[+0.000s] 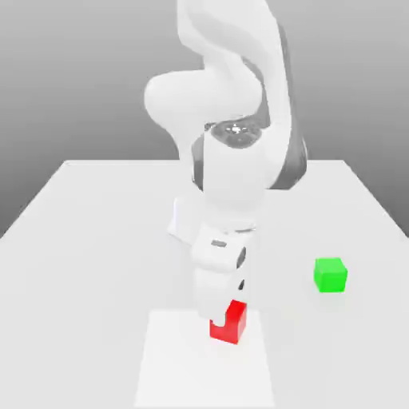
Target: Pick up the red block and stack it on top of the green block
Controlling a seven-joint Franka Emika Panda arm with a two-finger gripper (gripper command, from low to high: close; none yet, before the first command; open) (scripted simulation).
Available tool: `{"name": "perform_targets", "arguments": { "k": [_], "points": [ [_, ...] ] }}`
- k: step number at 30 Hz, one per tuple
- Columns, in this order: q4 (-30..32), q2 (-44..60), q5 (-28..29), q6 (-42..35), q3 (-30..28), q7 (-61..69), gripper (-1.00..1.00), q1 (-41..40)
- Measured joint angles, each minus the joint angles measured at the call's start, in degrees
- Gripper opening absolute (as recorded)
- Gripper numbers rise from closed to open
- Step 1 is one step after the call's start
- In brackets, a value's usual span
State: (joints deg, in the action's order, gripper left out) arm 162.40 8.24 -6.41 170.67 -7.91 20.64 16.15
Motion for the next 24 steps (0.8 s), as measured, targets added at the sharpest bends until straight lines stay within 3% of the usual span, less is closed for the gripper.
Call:
{"name": "perform_targets", "arguments": {
  "k": [1,2,9,17,24],
  "points": [
    [-0.24,1.90,-0.86,1.60,1.79,0.64,0.00,-1.58],
    [-0.42,3.38,-1.72,2.87,3.06,1.23,-1.00,-2.63],
    [-0.44,3.53,-1.71,2.91,3.34,1.22,-1.00,-2.91],
    [1.62,-10.14,7.05,-8.61,0.36,-4.92,-1.00,-2.21],
    [4.06,-17.19,4.03,-13.41,7.66,10.74,-1.00,11.88]
  ]
}}
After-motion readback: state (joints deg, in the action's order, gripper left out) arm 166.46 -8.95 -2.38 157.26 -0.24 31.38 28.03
